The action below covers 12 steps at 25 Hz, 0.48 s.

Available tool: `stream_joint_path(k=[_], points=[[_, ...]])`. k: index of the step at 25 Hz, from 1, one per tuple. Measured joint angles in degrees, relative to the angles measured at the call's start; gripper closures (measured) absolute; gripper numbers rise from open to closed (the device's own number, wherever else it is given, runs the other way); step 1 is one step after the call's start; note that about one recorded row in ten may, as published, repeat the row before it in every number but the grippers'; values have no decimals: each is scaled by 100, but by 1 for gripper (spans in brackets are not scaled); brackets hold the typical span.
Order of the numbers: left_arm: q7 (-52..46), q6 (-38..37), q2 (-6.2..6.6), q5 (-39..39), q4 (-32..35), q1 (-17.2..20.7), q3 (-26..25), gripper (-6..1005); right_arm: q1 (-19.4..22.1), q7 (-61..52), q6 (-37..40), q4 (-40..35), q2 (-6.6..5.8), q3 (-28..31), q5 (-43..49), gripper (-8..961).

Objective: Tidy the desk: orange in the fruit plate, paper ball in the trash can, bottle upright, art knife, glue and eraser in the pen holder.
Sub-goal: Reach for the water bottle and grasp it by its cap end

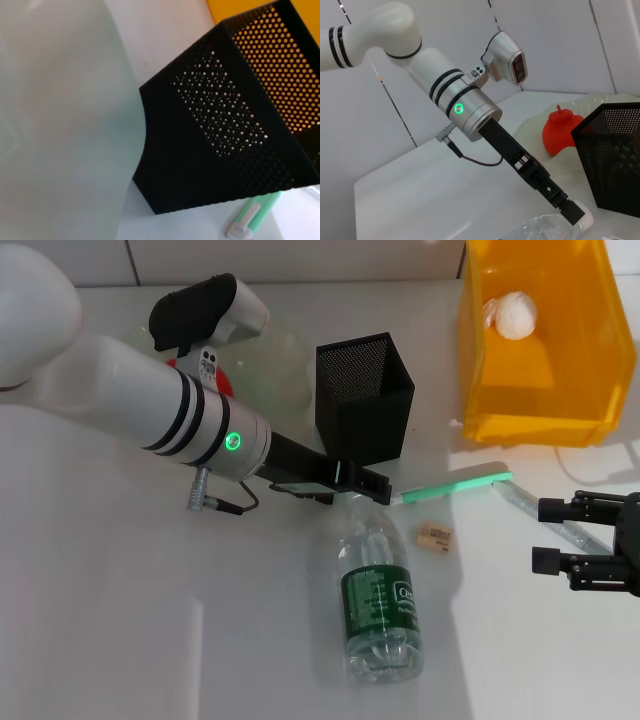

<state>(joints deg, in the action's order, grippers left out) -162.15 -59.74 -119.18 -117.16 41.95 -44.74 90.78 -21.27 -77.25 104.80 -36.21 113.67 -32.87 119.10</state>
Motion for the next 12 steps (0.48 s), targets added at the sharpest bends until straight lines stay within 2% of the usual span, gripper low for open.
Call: stream_joint_path(k=[10, 12], points=[[416, 61, 0, 487, -16, 111, 9, 311, 1, 0, -14, 0, 6, 0, 0, 208], [439, 72, 0, 506, -19, 114, 9, 403, 1, 0, -14, 0, 6, 0, 0, 208]])
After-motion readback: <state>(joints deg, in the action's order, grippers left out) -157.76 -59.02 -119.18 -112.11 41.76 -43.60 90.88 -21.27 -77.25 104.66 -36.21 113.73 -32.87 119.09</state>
